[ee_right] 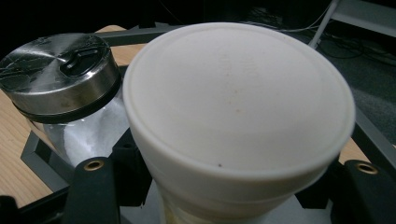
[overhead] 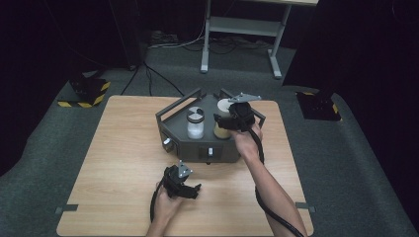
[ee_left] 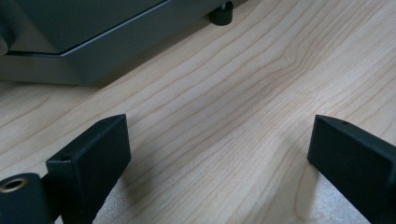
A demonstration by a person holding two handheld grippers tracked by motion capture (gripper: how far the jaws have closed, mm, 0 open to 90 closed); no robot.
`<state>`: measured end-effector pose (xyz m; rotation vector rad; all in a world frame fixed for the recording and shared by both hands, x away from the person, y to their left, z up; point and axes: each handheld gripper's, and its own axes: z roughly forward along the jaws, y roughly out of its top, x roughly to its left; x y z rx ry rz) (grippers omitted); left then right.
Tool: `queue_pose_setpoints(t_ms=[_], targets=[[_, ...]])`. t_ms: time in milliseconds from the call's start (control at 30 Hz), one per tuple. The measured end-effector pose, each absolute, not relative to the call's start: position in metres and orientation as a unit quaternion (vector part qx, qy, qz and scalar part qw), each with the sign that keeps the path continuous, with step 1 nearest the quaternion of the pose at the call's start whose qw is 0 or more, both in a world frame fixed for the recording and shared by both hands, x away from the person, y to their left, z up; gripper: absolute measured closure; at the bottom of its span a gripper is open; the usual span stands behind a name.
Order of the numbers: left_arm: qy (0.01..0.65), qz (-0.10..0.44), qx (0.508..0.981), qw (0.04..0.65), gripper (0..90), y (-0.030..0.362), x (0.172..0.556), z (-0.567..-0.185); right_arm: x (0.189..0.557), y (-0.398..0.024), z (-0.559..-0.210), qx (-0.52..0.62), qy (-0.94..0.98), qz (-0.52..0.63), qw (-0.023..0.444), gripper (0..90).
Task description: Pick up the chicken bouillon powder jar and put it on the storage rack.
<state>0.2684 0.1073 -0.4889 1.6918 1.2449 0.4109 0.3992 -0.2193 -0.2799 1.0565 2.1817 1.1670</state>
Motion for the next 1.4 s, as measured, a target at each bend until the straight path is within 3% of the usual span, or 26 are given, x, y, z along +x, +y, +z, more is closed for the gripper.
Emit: queue_pose_setpoints(t_ms=[833,933,1400], targets=[[0.511,0.168,0.693,0.480,5.8,0.107,0.268,-0.489,0.401,-0.221,-0.280,0.382,0.792,0.423,0.219,33.5],[0.510,0.168,0.693,0.480,5.8,0.107,0.268,-0.489,0.407,-0.220,-0.279,0.383,0.797,0.418,0.206,24.5],[0.510,0.168,0.693,0.480,5.8,0.107,0.268,-0.489,0.405,-0.227,-0.289,0.391,0.789,0.432,0.197,10.7]])
